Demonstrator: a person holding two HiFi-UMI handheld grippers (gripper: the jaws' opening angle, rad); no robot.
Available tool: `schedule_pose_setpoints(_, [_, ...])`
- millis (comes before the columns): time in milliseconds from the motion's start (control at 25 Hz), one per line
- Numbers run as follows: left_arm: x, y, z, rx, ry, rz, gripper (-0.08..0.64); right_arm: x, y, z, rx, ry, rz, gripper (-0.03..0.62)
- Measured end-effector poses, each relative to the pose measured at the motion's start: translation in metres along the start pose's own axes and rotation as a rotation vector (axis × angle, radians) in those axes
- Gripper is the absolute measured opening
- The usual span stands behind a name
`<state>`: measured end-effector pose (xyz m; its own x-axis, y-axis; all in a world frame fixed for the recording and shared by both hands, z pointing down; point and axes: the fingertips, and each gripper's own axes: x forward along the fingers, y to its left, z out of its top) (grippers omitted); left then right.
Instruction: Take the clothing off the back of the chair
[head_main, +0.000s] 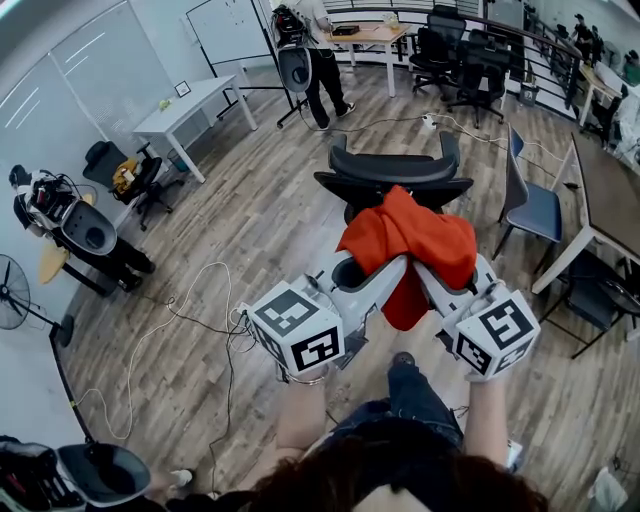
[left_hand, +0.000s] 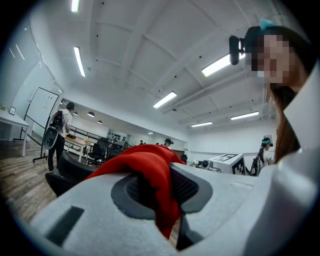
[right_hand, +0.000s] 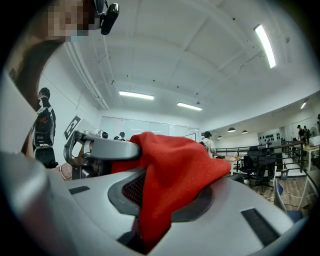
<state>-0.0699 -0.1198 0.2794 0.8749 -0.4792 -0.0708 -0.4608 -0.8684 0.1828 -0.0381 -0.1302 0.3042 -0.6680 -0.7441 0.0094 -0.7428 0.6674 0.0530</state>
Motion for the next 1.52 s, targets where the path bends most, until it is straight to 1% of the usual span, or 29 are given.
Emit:
schedule_pose_setpoints(360, [-0.003,-0.023,-0.007,0.006,0.004,0.006,0.078,-0.023,0.010,-0.003,0.011,-0.001,0.000,0.098])
schedule_pose_setpoints(800, [0.003,-0.050,-0.009,0.028,0.013,0.058,0.078,-0.049,0.010,0.000,-0.001,-0.005,0.033,0.098])
schedule_pose_setpoints(1040, [0.009,-0.076,-0.011,0.030,0.014,0.088,0.078,-0.076,0.010,0.003,-0.004,0.002,0.052,0.097])
schedule_pose_setpoints(1240, [0.015,-0.100,-0.019,0.029,0.030,0.090,0.078,-0.100,0.009,0.001,-0.007,0.010,0.056,0.097])
schedule_pose_setpoints(1520, [0.009,-0.126,-0.025,0.026,0.040,0.118,0.078,-0.126,0.020,0.001,0.002,0.018,0.069,0.097])
